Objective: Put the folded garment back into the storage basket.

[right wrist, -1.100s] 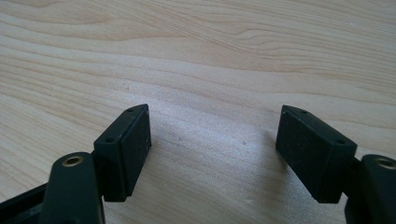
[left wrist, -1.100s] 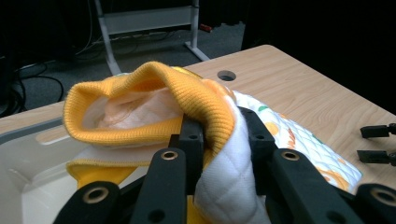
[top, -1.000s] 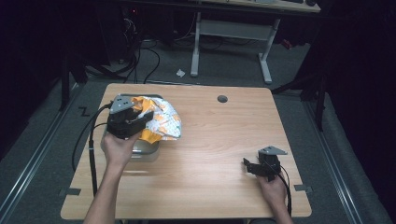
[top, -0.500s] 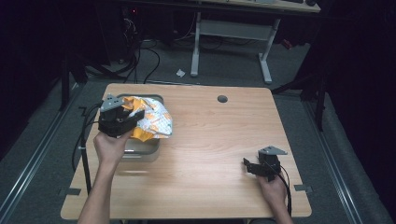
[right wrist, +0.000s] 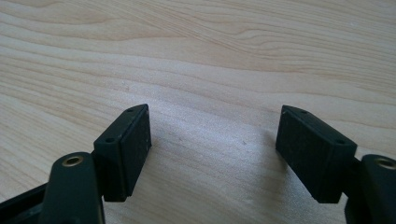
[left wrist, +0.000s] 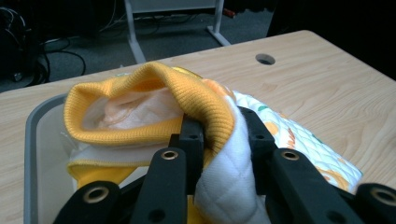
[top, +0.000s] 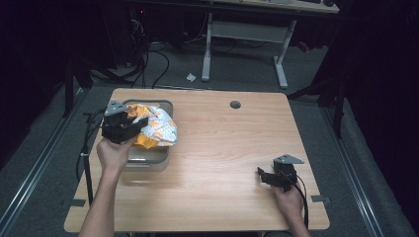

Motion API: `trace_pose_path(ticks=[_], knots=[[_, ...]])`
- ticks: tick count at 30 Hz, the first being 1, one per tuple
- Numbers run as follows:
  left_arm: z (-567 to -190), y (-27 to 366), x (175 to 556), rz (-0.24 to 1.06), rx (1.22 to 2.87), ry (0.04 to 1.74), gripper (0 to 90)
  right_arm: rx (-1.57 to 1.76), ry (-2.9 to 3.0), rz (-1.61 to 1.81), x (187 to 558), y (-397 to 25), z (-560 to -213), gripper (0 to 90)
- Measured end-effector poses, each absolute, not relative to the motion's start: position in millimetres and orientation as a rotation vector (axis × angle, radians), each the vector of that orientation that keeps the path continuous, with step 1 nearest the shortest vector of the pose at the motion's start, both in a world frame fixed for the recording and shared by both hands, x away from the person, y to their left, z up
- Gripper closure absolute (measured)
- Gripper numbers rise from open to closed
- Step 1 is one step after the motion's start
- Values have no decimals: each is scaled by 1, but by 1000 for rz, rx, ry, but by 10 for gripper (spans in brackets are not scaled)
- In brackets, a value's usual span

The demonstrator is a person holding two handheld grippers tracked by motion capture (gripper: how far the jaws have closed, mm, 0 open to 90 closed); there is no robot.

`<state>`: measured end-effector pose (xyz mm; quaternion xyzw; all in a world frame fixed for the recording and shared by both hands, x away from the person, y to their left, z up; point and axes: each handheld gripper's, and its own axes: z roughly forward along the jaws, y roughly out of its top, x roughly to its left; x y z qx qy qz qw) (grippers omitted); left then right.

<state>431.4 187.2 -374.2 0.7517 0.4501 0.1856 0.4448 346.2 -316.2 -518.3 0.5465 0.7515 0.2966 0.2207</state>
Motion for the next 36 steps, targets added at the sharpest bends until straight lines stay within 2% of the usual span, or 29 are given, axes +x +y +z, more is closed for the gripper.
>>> trace_pose_path(ticks=[22,36], knots=[[-416,202,448,384,1940,1215,738,1511,2077,820,346,-316,-518,268],[-432,196,458,426,2095,1302,721,1510,2078,820,346,-316,-518,268]])
